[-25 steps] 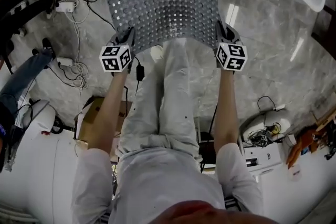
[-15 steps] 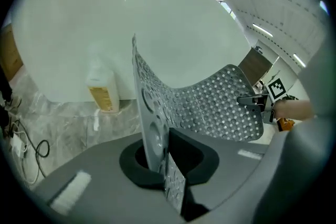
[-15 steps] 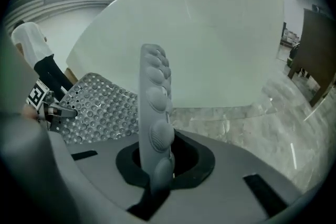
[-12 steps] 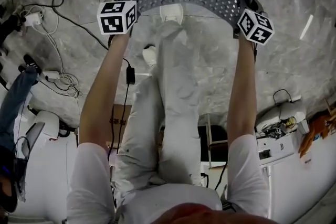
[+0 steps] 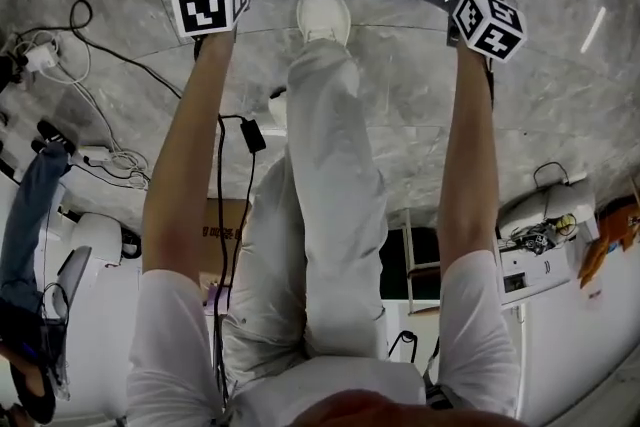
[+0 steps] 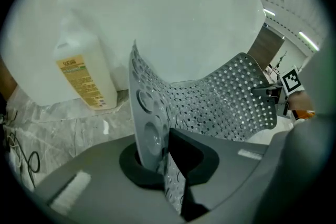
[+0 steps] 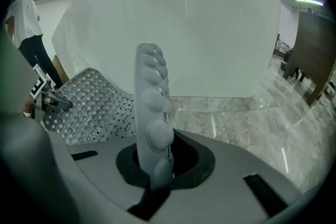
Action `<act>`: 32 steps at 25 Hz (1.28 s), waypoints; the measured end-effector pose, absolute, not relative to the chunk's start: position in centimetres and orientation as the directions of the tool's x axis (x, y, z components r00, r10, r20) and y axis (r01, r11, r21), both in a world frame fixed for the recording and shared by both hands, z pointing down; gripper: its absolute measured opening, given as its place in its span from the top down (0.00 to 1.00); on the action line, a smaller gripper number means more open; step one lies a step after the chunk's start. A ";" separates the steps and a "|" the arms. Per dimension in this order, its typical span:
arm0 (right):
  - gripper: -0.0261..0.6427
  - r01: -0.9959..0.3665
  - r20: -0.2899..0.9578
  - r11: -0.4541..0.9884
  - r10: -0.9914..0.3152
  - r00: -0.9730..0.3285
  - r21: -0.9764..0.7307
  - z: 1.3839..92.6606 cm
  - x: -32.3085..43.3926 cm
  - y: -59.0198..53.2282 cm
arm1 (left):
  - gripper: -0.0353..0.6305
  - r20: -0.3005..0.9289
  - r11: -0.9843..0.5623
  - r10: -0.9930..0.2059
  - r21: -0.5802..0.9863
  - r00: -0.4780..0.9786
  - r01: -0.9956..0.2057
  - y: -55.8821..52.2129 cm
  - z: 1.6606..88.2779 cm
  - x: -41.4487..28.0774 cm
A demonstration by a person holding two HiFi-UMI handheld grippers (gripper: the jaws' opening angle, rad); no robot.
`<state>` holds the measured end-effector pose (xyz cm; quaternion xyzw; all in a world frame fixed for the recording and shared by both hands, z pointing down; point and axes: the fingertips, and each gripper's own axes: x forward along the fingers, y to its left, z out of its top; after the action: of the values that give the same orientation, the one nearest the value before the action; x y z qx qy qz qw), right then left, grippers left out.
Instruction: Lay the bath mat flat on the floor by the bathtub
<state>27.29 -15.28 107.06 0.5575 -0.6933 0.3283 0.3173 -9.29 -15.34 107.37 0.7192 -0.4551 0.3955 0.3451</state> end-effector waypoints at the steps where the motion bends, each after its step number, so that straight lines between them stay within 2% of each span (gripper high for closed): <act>1: 0.93 -0.983 0.805 0.153 -0.568 -0.170 -0.099 107.7 27.8 -15.4 | 0.92 0.885 -0.341 -0.384 0.130 0.264 -0.931 -15.5 108.1 -9.8; 12: 0.95 -0.998 0.834 0.060 -0.551 -0.037 -0.004 115.0 33.8 -17.2 | 0.92 0.917 -0.249 -0.371 0.054 0.147 -0.967 -15.8 115.0 -13.6; 16: 0.94 -0.998 0.865 0.049 -0.502 -0.001 0.027 118.0 35.4 -17.8 | 0.85 0.926 -0.261 -0.357 0.029 0.125 -0.965 -16.2 117.0 -15.2; 22: 0.83 -0.998 0.875 0.061 -0.484 -0.012 0.020 120.0 36.8 -18.3 | 0.78 0.935 -0.295 -0.317 0.062 0.159 -0.954 -16.7 118.9 -16.3; 24: 0.78 -0.998 0.862 0.065 -0.505 -0.034 -0.001 119.9 37.3 -18.2 | 0.73 0.936 -0.297 -0.307 0.079 0.174 -0.951 -16.9 119.3 -16.7; 27: 0.63 -0.998 0.849 0.051 -0.524 -0.066 -0.046 119.6 38.5 -17.9 | 0.60 0.936 -0.305 -0.297 0.095 0.190 -0.948 -17.2 119.6 -17.7; 32: 0.54 -0.993 0.847 -0.040 -0.526 -0.072 -0.109 119.4 41.2 -15.7 | 0.47 0.941 -0.304 -0.285 0.094 0.185 -0.948 -17.5 119.3 -20.0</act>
<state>41.21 -15.68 119.41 0.6099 -0.6229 0.3845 0.3035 -20.03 -17.53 119.31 0.6734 -0.4576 0.4453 0.3725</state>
